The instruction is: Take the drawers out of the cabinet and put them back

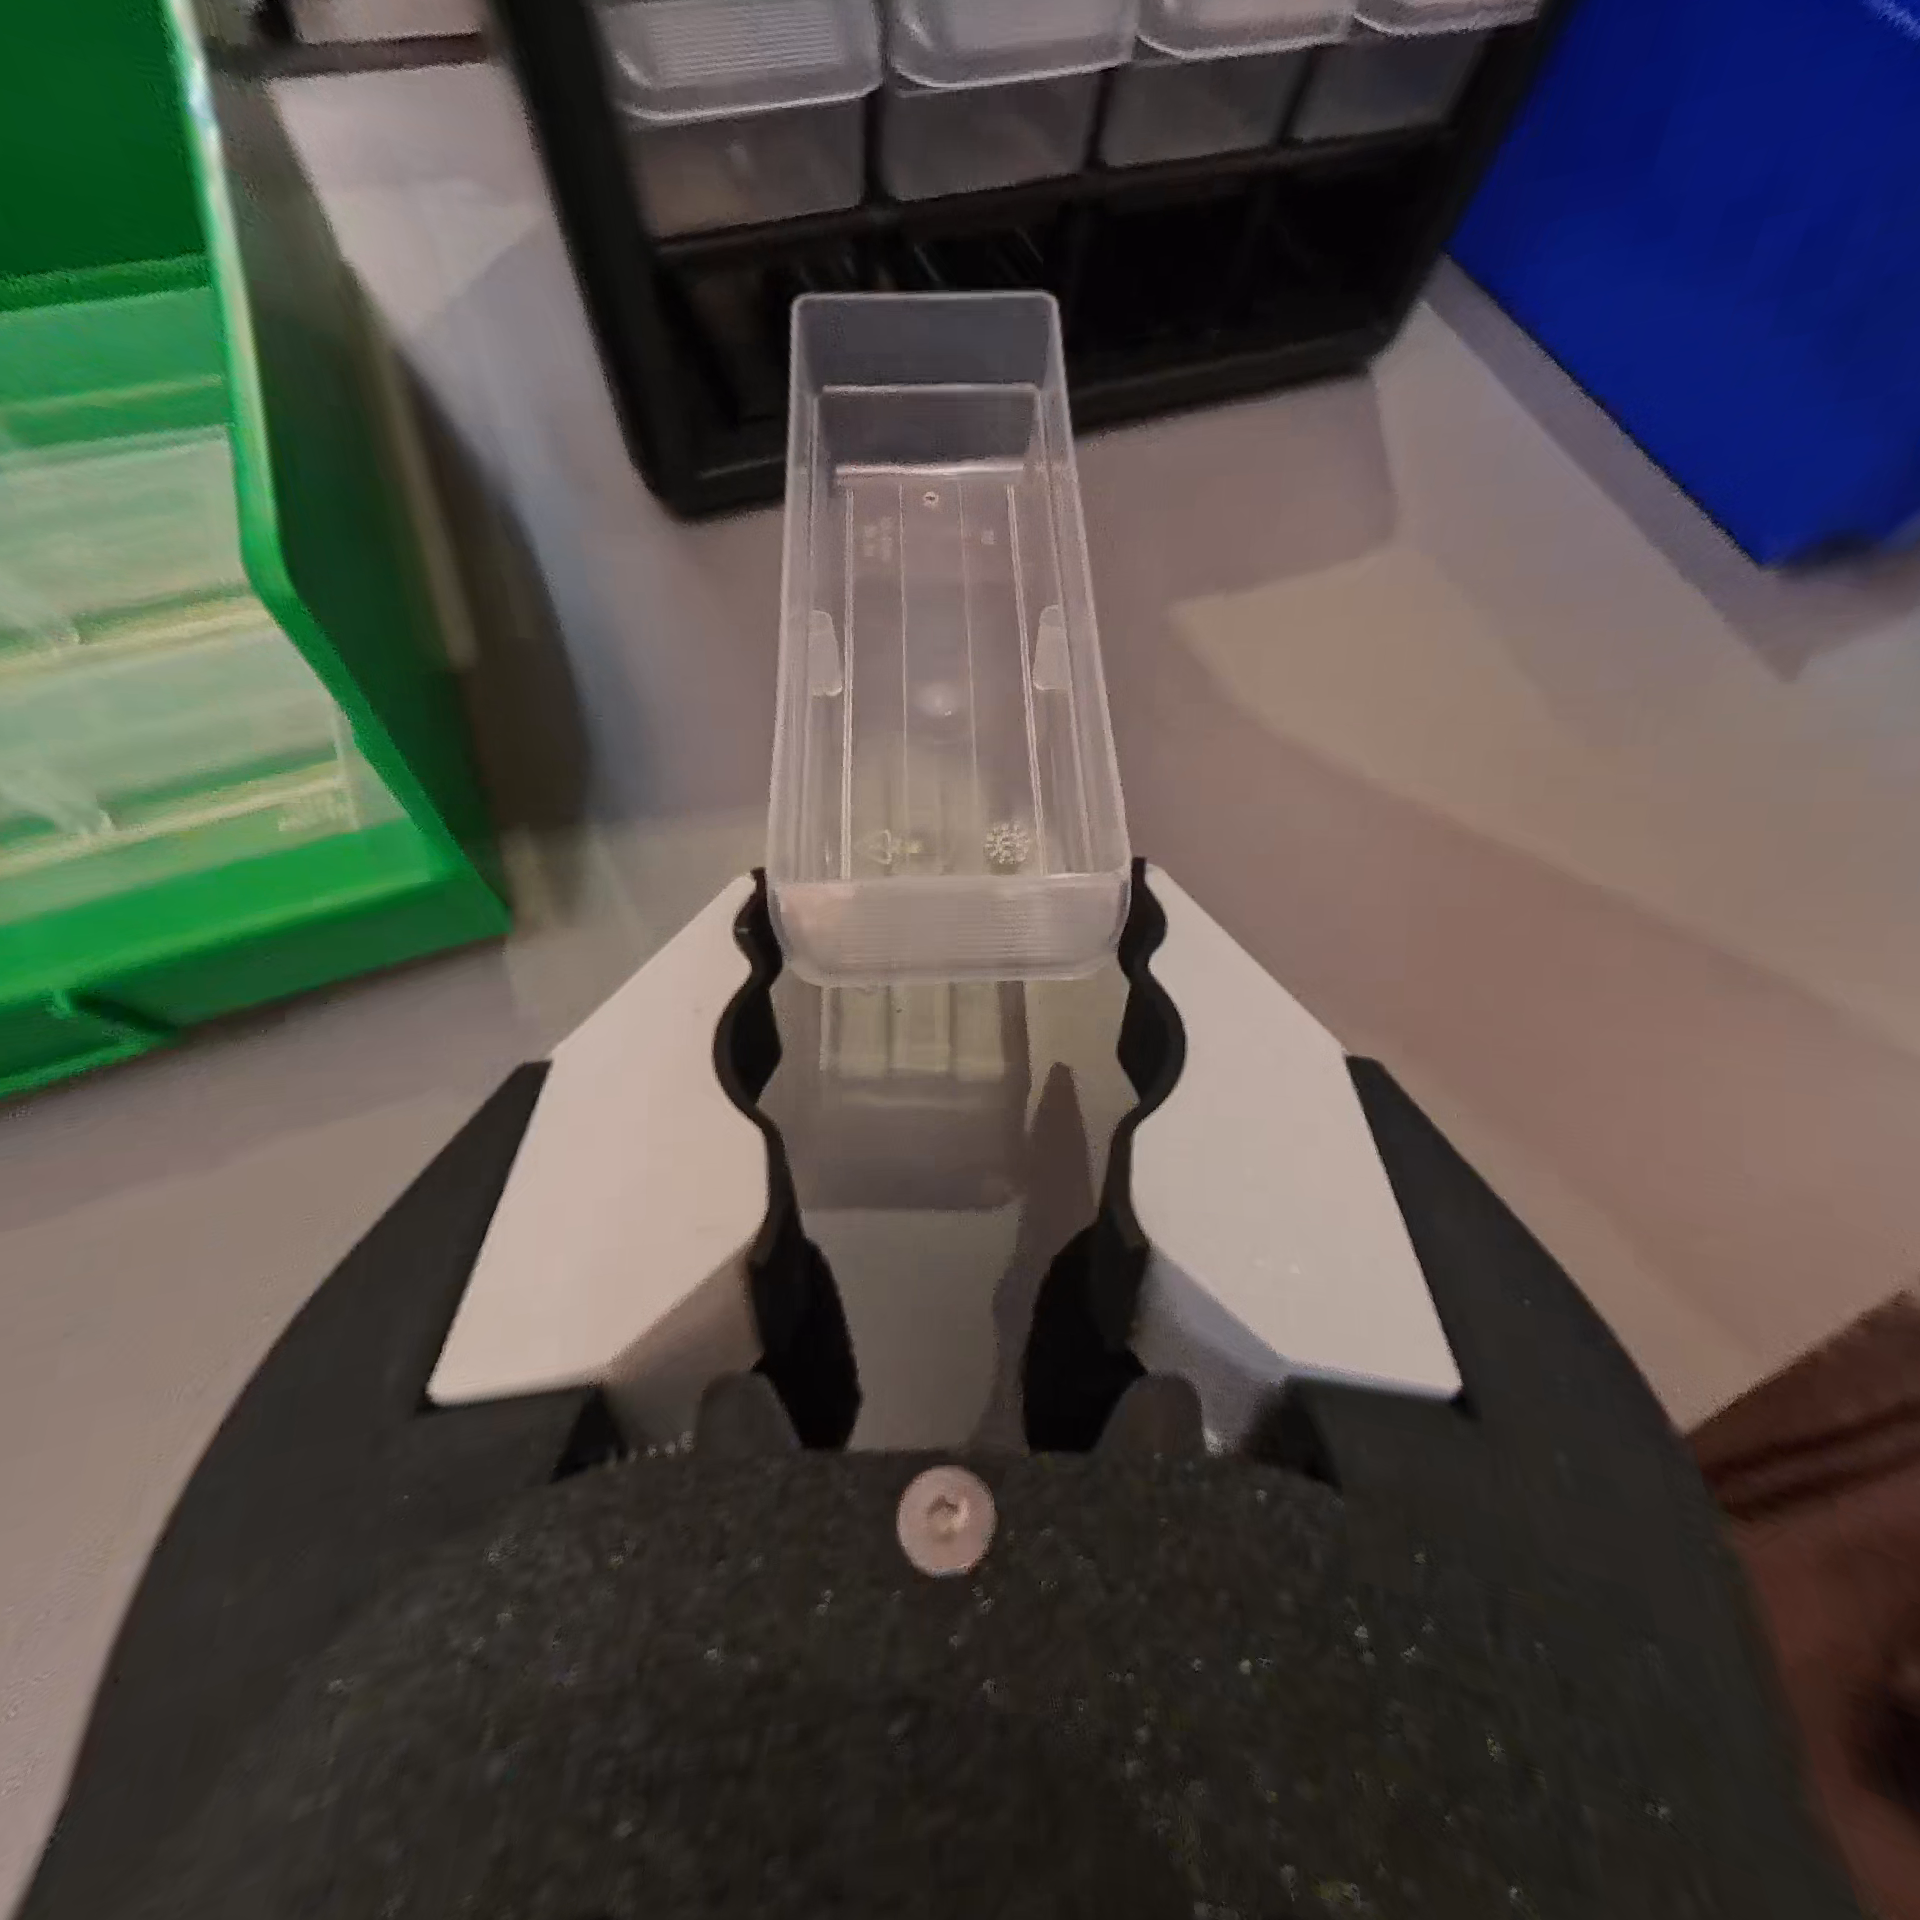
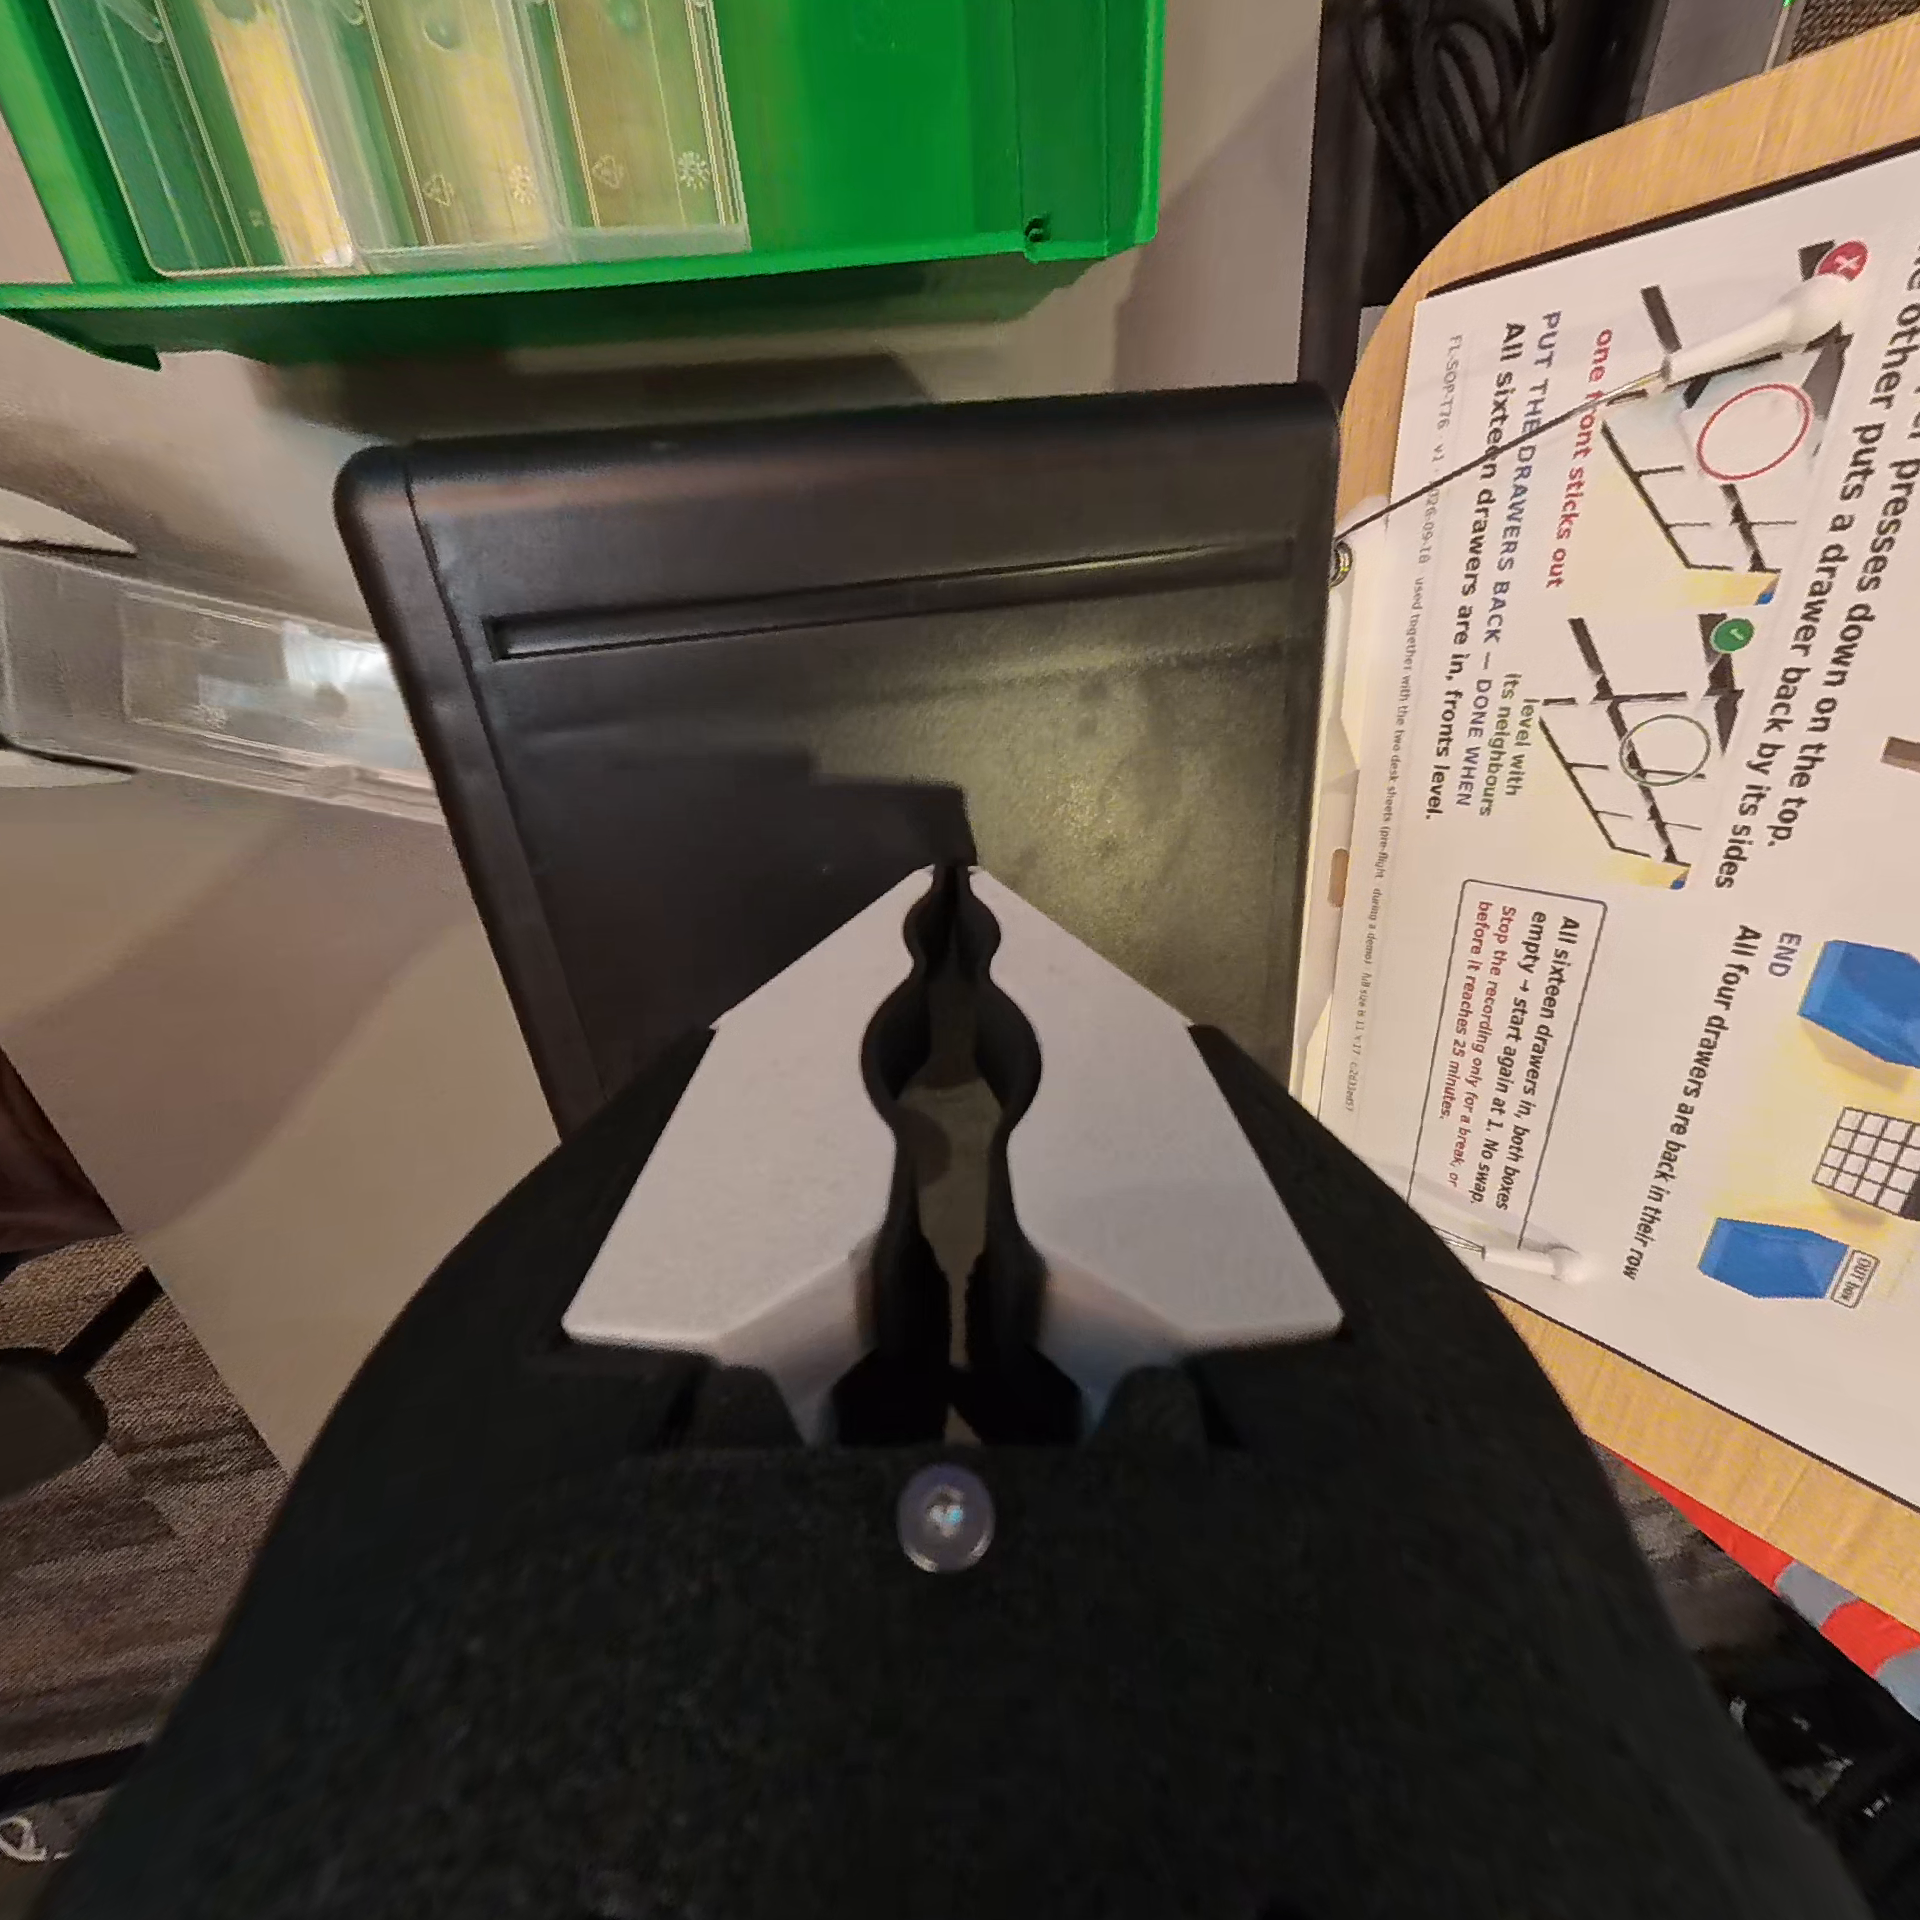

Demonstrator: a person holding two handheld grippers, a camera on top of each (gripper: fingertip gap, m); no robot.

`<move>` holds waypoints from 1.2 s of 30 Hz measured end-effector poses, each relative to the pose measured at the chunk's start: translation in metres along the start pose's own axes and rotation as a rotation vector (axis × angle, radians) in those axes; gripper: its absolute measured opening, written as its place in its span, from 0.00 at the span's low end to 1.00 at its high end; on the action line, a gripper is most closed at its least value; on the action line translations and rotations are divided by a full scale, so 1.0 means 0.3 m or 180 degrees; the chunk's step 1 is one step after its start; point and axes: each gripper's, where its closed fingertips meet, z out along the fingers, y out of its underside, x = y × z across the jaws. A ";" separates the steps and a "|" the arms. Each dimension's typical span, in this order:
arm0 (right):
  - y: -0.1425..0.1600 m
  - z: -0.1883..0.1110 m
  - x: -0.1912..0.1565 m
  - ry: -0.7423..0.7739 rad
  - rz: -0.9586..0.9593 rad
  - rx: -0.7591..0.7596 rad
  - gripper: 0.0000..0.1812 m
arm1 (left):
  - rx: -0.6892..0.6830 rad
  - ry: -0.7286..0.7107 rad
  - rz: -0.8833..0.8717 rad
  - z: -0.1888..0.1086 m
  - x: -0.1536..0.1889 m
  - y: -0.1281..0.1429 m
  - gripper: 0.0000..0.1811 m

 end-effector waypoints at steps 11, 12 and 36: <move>0.000 0.000 0.000 0.0071 -0.0005 -0.0015 0.00 | -0.0179 -0.0522 -0.0116 0.094 -0.044 -0.015 0.36; 0.000 0.000 0.000 0.0065 0.0001 -0.0031 0.00 | -0.0165 -0.0522 -0.0127 0.096 -0.046 -0.028 0.36; -0.001 -0.001 0.001 0.0273 -0.0008 -0.0290 0.00 | -0.0551 -0.0513 -0.0384 0.083 -0.045 -0.084 0.36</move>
